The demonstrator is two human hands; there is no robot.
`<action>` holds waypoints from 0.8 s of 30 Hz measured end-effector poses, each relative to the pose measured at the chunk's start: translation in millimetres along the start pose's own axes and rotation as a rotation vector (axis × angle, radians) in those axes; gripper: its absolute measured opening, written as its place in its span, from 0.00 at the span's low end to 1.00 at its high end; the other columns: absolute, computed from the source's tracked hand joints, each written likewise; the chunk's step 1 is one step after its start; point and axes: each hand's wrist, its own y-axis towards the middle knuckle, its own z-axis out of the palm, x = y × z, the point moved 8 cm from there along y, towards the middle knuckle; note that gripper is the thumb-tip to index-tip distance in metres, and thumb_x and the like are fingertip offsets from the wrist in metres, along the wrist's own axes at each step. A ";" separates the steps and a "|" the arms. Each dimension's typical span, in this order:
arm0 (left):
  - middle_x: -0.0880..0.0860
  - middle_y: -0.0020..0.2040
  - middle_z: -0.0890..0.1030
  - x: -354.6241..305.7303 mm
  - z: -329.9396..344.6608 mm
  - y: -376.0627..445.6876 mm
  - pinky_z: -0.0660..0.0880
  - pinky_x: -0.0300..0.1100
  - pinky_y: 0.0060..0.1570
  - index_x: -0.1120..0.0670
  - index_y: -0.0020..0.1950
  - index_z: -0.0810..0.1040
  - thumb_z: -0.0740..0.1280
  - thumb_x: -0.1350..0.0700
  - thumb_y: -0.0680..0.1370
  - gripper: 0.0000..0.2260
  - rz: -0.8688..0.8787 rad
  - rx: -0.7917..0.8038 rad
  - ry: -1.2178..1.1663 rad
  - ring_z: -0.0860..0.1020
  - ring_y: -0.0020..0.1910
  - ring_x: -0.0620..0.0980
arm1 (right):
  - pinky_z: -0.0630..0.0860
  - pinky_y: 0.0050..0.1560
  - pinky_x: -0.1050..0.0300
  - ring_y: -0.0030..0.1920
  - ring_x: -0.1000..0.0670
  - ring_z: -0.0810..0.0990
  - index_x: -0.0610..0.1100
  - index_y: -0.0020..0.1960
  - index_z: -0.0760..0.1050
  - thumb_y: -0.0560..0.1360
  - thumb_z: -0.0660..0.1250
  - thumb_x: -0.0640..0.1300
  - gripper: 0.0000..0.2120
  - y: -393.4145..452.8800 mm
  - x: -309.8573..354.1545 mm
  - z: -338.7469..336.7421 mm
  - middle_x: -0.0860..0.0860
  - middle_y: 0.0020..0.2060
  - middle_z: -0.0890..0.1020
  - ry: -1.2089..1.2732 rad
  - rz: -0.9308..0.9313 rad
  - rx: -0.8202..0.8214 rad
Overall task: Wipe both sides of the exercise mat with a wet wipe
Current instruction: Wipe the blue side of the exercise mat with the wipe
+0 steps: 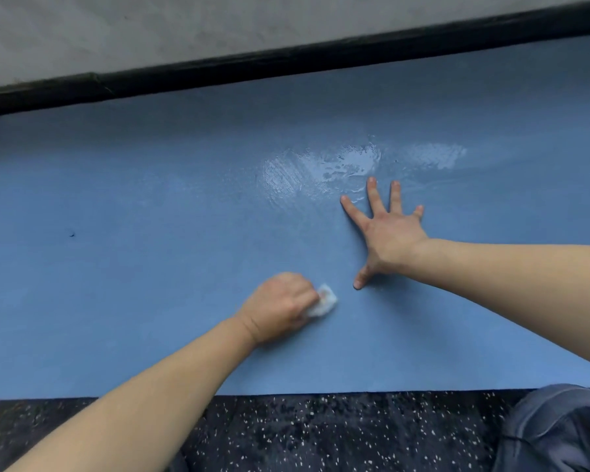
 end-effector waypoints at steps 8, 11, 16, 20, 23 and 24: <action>0.54 0.39 0.75 -54.8 26.3 -42.6 0.69 0.48 0.37 0.56 0.46 0.76 0.66 0.58 0.81 0.05 0.199 0.115 -0.062 0.70 0.37 0.55 | 0.57 0.72 0.17 0.80 0.29 0.30 0.62 0.80 0.24 0.50 0.80 0.76 0.81 -1.1 1.2 -1.2 0.44 0.78 0.23 -0.010 0.006 -0.018; 0.53 0.38 0.76 1.2 -0.2 -44.5 0.72 0.50 0.34 0.56 0.42 0.77 0.68 0.55 0.79 0.07 -0.246 -0.124 -0.023 0.72 0.35 0.56 | 0.56 0.71 0.17 0.80 0.29 0.30 0.62 0.80 0.25 0.50 0.81 0.76 0.80 -1.8 1.1 -1.3 0.45 0.79 0.23 0.003 0.004 -0.013; 0.51 0.35 0.73 -108.2 50.2 -54.7 0.68 0.47 0.34 0.55 0.49 0.78 0.68 0.58 0.79 0.02 0.235 0.132 -0.092 0.70 0.33 0.53 | 0.57 0.71 0.17 0.80 0.29 0.30 0.61 0.80 0.24 0.52 0.80 0.76 0.79 -3.7 2.4 -1.1 0.44 0.78 0.23 -0.020 0.005 0.004; 0.51 0.33 0.71 -65.1 30.7 -33.4 0.66 0.46 0.33 0.53 0.42 0.76 0.71 0.57 0.78 0.06 0.071 -0.011 -0.043 0.68 0.32 0.54 | 0.71 0.69 0.31 0.83 0.30 0.44 0.62 0.83 0.31 0.57 0.82 0.72 0.74 -3.5 -3.4 -20.0 0.45 0.83 0.33 -0.047 -0.067 0.008; 0.52 0.32 0.72 -24.4 15.2 -30.4 0.69 0.48 0.30 0.54 0.42 0.77 0.72 0.56 0.76 0.05 -0.225 -0.150 -0.043 0.69 0.31 0.55 | 0.77 0.66 0.40 0.77 0.36 0.64 0.61 0.85 0.40 0.59 0.82 0.71 0.69 0.9 -25.1 -59.7 0.47 0.84 0.48 -0.067 -0.125 -0.097; 0.51 0.32 0.71 -42.4 27.0 -33.0 0.69 0.48 0.29 0.54 0.44 0.79 0.72 0.57 0.75 0.03 -0.167 -0.117 -0.080 0.69 0.30 0.54 | 0.76 0.67 0.37 0.79 0.36 0.62 0.61 0.85 0.40 0.58 0.81 0.72 0.70 4.7 -36.0 -71.3 0.48 0.84 0.48 -0.062 -0.099 -0.124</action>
